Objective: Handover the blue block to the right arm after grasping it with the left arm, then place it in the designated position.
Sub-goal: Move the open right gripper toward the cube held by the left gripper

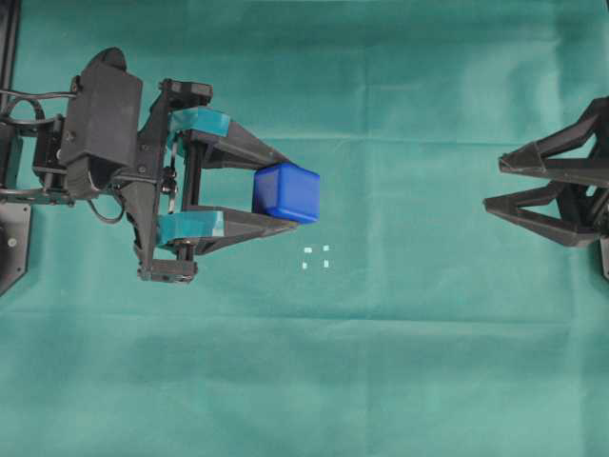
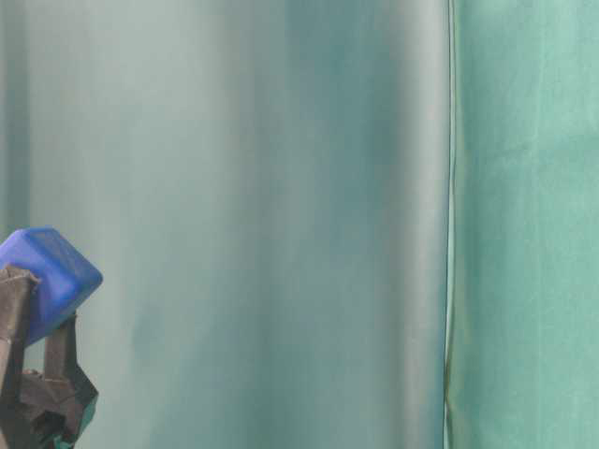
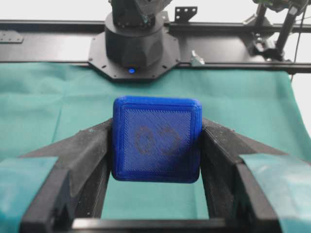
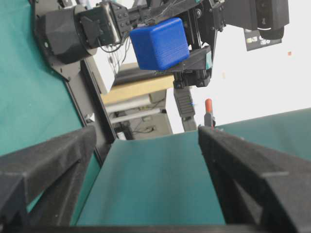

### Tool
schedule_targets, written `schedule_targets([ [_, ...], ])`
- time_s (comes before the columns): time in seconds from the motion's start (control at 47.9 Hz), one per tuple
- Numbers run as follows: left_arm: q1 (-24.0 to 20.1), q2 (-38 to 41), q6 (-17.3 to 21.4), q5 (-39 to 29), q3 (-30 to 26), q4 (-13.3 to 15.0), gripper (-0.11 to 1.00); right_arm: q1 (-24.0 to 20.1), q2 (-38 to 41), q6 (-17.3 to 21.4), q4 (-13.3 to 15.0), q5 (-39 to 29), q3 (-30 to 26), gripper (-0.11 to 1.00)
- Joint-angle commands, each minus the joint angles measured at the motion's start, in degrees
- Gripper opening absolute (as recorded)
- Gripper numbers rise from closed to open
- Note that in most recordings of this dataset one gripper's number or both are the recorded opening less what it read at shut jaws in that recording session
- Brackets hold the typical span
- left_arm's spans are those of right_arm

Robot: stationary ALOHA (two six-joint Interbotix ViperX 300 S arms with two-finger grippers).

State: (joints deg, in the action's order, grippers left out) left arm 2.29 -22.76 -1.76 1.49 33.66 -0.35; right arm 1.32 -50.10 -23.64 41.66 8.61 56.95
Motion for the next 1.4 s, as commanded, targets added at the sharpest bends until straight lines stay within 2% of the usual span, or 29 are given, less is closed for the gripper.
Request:
schedule_targets([
  [0.0,-0.2,-1.1,-0.1,0.4,-0.7,0.1,0.47,-0.1,0.4,0.2,0.1,0.3,-1.6,0.94],
  [0.897,-0.3,-1.1,-0.1,0.3,-0.6,0.1,0.47,-0.4,0.9,0.1,0.1,0.3,-1.8,0.94],
  [1.106,-0.2,-1.1,-0.1,0.2,-0.6,0.1,0.47,-0.4,4.0,-0.4,0.3,0.5,-3.4,0.94],
  [1.377,-0.3,-1.1,-0.1,-0.4,-0.7,0.1,0.47,-0.4,12.7,-1.0,0.3,1.3,-9.7,0.94],
])
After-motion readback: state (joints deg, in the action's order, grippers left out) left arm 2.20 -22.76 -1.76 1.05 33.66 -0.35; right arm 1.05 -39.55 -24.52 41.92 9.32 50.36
